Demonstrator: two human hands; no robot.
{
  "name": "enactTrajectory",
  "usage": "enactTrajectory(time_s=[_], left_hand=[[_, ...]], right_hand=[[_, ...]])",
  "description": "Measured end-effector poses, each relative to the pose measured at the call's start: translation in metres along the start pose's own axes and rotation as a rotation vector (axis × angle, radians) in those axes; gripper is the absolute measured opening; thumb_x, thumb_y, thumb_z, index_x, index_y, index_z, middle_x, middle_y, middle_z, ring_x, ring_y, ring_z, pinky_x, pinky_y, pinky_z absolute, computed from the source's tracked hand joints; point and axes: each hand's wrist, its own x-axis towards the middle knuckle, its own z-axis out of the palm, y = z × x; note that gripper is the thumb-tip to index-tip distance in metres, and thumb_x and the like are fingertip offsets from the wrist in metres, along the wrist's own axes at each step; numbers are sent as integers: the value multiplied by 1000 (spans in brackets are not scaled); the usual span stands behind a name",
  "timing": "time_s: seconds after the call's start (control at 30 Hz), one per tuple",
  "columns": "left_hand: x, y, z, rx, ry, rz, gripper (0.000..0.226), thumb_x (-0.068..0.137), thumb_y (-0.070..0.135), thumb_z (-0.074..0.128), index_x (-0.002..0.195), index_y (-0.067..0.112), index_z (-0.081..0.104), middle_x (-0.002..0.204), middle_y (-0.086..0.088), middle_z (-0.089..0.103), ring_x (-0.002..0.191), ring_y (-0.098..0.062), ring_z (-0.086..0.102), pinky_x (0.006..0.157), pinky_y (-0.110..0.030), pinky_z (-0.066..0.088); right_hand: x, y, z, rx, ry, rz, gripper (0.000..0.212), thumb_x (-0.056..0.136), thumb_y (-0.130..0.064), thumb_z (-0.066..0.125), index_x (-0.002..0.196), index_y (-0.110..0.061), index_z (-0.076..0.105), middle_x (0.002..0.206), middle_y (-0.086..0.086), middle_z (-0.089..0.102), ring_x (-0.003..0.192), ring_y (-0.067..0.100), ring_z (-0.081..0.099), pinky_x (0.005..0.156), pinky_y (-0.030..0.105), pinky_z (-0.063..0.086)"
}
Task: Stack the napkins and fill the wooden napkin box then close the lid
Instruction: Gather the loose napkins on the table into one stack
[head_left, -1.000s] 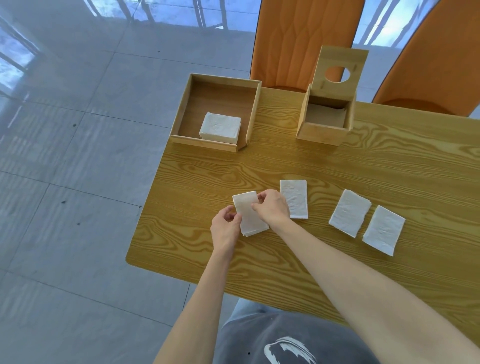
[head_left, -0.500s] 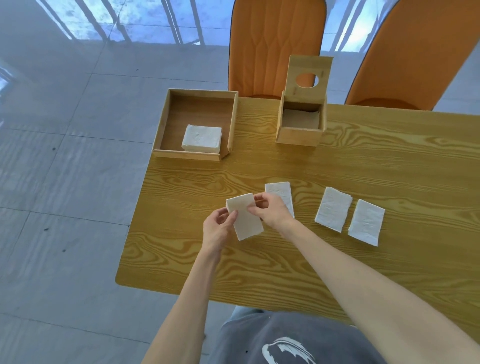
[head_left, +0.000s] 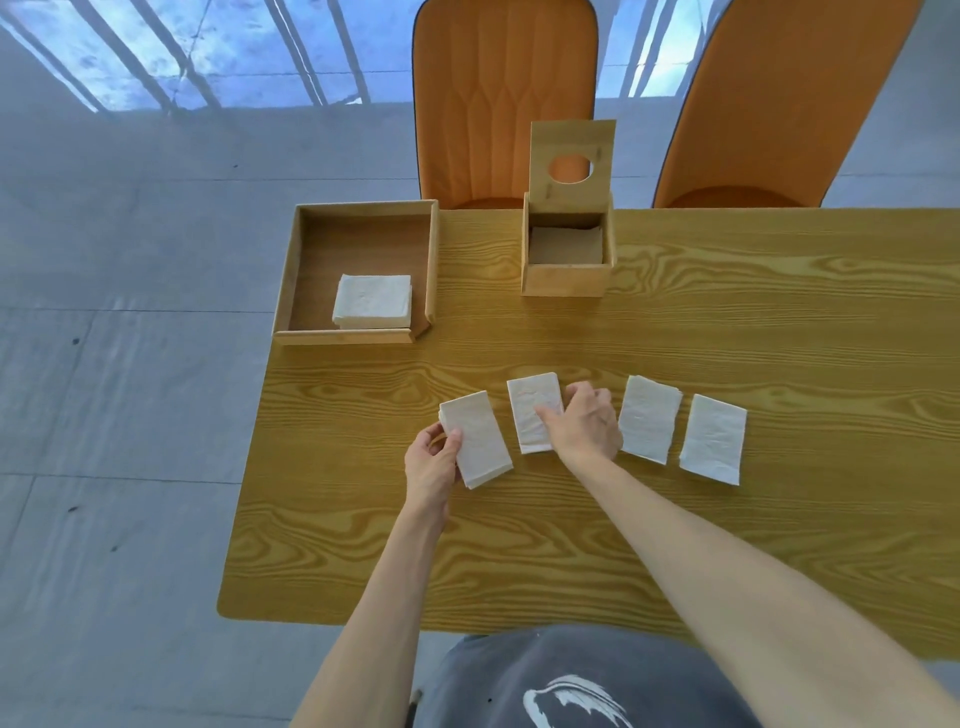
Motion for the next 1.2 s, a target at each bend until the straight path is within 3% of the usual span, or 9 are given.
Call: enactTrajectory(time_s=[0.13, 0.27, 0.43, 0.6, 0.7, 0.77, 0.9, 1.1, 1.2], left_hand=[[4, 0, 5, -16, 4, -20, 31, 94, 14, 65, 123, 12, 54, 100, -3, 69, 90, -16, 68, 87, -44, 58], [4, 1, 8, -21, 9, -38, 27, 94, 15, 65, 119, 16, 53, 97, -3, 70, 82, -13, 70, 67, -34, 61], [2, 3, 13, -21, 12, -61, 29, 98, 17, 60, 126, 13, 54, 99, -3, 70, 84, -14, 69, 66, -33, 59], [-3, 4, 22, -24, -30, -69, 32, 100, 19, 57, 131, 13, 52, 102, -3, 69, 87, -16, 69, 69, -35, 59], [-6, 6, 29, -25, -64, -75, 33, 100, 20, 56, 132, 13, 52, 104, -4, 70, 86, -16, 69, 66, -33, 58], [-8, 6, 32, -25, -90, -73, 31, 101, 20, 55, 131, 14, 53, 104, -5, 71, 87, -18, 70, 63, -31, 57], [-8, 4, 34, -13, -142, -75, 29, 101, 21, 54, 129, 15, 54, 103, -7, 73, 89, -21, 72, 68, -35, 58], [-6, 4, 35, 5, -195, -80, 30, 100, 23, 56, 129, 15, 55, 101, -5, 74, 86, -17, 73, 69, -34, 58], [-7, 2, 38, 7, -210, -97, 33, 99, 25, 58, 130, 13, 56, 102, -5, 74, 86, -17, 73, 71, -35, 59]], right_hand=[[3, 0, 3, -74, 16, -13, 46, 84, -45, 71, 119, -17, 60, 124, 10, 55, 112, 28, 56, 81, 39, 47], [5, 2, 2, -30, 0, -28, 37, 86, -39, 69, 116, -18, 63, 117, 7, 61, 107, 26, 60, 79, 37, 48], [8, 13, -6, 159, 1, -42, 23, 92, -31, 65, 110, -17, 66, 104, 3, 72, 98, 24, 66, 71, 31, 45], [12, 22, -17, 442, -34, -111, 24, 90, -27, 70, 109, -13, 71, 101, 0, 74, 91, 12, 66, 78, 27, 52], [10, 26, -17, 574, -110, -112, 26, 88, -29, 72, 108, -12, 72, 101, -1, 74, 93, 12, 69, 82, 31, 58], [7, 28, -13, 631, -195, -86, 25, 89, -30, 72, 107, -13, 72, 100, 0, 75, 92, 14, 71, 78, 33, 61], [-4, 30, -1, 667, -268, -71, 14, 88, -30, 73, 97, -19, 72, 96, 1, 77, 86, 12, 73, 60, 22, 58], [-9, 32, 9, 591, -235, -42, 26, 86, -32, 74, 103, -13, 74, 100, 3, 75, 95, 19, 71, 80, 40, 61], [-13, 31, 9, 491, -142, -53, 28, 85, -35, 75, 104, -14, 76, 101, 0, 75, 94, 15, 68, 85, 38, 59]])
